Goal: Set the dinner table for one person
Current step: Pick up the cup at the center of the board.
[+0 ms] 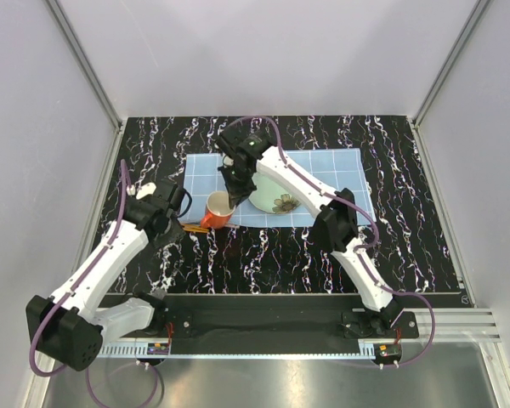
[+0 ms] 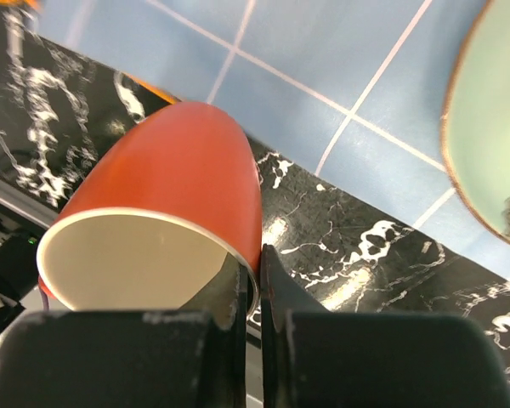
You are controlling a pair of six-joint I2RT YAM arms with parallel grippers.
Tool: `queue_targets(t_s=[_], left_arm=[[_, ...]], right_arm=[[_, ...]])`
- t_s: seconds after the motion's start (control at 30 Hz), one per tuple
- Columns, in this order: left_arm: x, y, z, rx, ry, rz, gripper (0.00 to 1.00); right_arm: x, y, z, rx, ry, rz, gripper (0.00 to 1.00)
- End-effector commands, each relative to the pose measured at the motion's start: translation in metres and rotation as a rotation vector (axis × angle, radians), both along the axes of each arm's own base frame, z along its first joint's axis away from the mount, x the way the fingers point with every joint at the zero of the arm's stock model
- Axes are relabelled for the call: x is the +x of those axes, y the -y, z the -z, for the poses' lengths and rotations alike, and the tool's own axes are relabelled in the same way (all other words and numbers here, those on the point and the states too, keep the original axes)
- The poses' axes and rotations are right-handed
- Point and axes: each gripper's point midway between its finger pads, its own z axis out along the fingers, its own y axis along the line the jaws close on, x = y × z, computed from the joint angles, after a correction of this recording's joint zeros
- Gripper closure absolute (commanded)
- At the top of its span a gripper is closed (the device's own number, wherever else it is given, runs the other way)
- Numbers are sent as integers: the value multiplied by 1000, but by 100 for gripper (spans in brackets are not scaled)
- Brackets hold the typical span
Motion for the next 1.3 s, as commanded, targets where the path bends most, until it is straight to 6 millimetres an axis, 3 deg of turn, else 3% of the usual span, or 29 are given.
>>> queue_targets(t_s=[0.0, 0.13, 0.17, 0.23, 0.27, 0.37, 0.4, 0.53, 0.63, 0.7, 0.8, 1.03, 1.27], left_arm=[[9, 1, 2, 3, 23, 0, 56], [8, 3, 5, -2, 13, 4, 56], [8, 3, 6, -4, 11, 6, 56], [9, 4, 6, -5, 9, 11, 56], [9, 4, 7, -5, 7, 12, 56], [10, 6, 6, -6, 2, 25, 56], [11, 5, 6, -5, 3, 27, 56], [10, 6, 6, -6, -2, 34, 56], [10, 7, 6, -11, -5, 40, 56], [10, 8, 6, -10, -9, 47, 56], [11, 9, 6, -10, -14, 52, 56], [12, 13, 6, -19, -34, 73, 56], [15, 15, 3, -22, -33, 80, 56]], right_arm=[[24, 12, -101, 116, 223, 55, 100], [50, 51, -130, 117, 288, 168, 100], [63, 73, -133, 78, 321, 210, 100], [77, 97, -132, 20, 360, 245, 100], [93, 127, -127, -37, 375, 297, 100], [115, 168, -126, -58, 373, 389, 100], [131, 190, -131, -56, 395, 441, 100], [164, 236, -150, -55, 481, 537, 100], [185, 271, -144, -56, 471, 625, 100], [191, 282, -139, -58, 462, 645, 100], [202, 282, -126, -68, 458, 649, 100], [243, 296, -99, -36, 466, 730, 100], [249, 317, -82, -82, 450, 755, 100]])
